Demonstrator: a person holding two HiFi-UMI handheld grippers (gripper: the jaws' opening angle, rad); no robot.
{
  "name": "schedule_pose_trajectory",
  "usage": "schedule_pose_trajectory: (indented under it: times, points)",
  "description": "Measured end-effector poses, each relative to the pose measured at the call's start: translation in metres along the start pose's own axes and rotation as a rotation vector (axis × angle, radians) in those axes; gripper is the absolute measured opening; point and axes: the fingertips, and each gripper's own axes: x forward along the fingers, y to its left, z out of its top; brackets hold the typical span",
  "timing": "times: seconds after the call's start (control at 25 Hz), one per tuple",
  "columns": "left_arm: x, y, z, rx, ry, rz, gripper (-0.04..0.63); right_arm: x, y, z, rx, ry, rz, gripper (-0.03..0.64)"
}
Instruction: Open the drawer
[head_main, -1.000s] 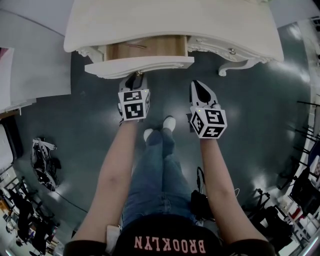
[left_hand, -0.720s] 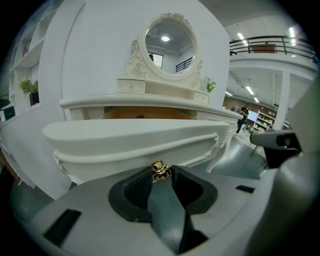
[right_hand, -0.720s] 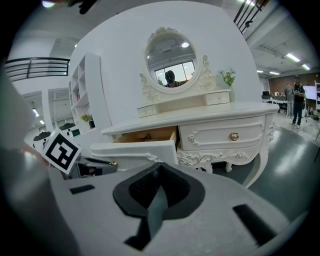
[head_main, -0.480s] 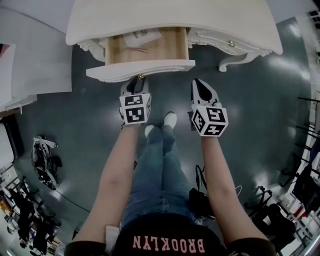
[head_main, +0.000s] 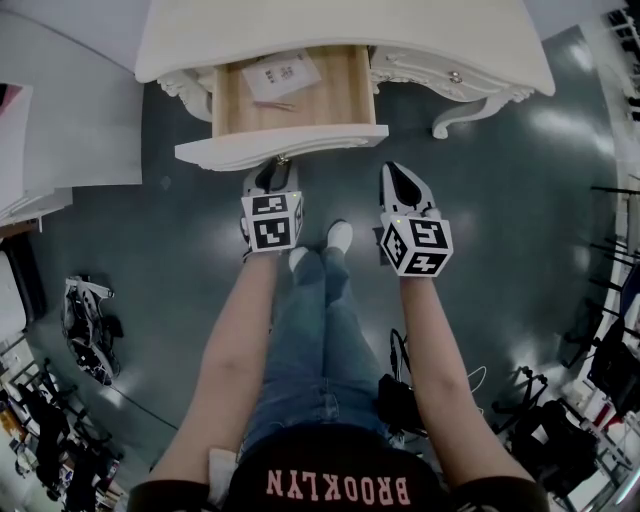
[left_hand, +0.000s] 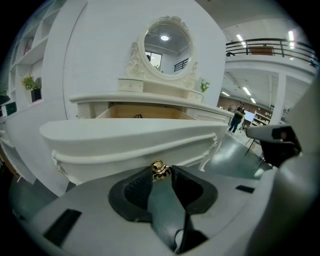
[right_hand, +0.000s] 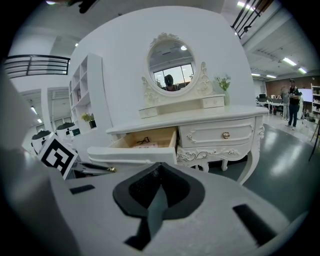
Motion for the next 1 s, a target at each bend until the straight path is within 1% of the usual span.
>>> schedule_pose_trajectory:
  times: [0.24,0.48,0.52,0.6,0.64,0.72,0.8,1.0]
  points:
    - [-0.010,-0.004,-0.009,0.002,-0.006,-0.011,0.114,-0.008,0.008,0.000,-0.004,-0.004,-0.003,-0.003]
    - [-0.014,-0.004,-0.014,-0.029,0.006,-0.007,0.114,-0.019,0.015,-0.005,-0.008,0.001,0.000,-0.003]
    - [-0.014,-0.003,-0.018,-0.040,0.020,-0.004,0.112,-0.020,0.015,-0.005,-0.009,0.002,0.000,-0.003]
    - [-0.017,0.001,-0.029,-0.076,0.055,0.005,0.080,-0.023,0.015,-0.005,-0.005,0.000,-0.002,-0.003]
    - [-0.019,0.002,-0.034,-0.091,0.061,0.007,0.078,-0.023,0.015,-0.004,-0.002,-0.002,-0.003,-0.003]
    - [-0.024,0.002,-0.037,-0.098,0.047,0.002,0.078,-0.024,0.016,-0.002,0.003,-0.007,-0.003,-0.003]
    - [-0.030,-0.001,-0.036,-0.086,0.029,-0.013,0.080,-0.024,0.017,0.001,0.000,-0.012,-0.002,-0.003]
    - [-0.049,-0.002,-0.016,-0.075,-0.021,-0.003,0.078,-0.028,0.021,0.014,-0.004,-0.023,0.001,-0.003]
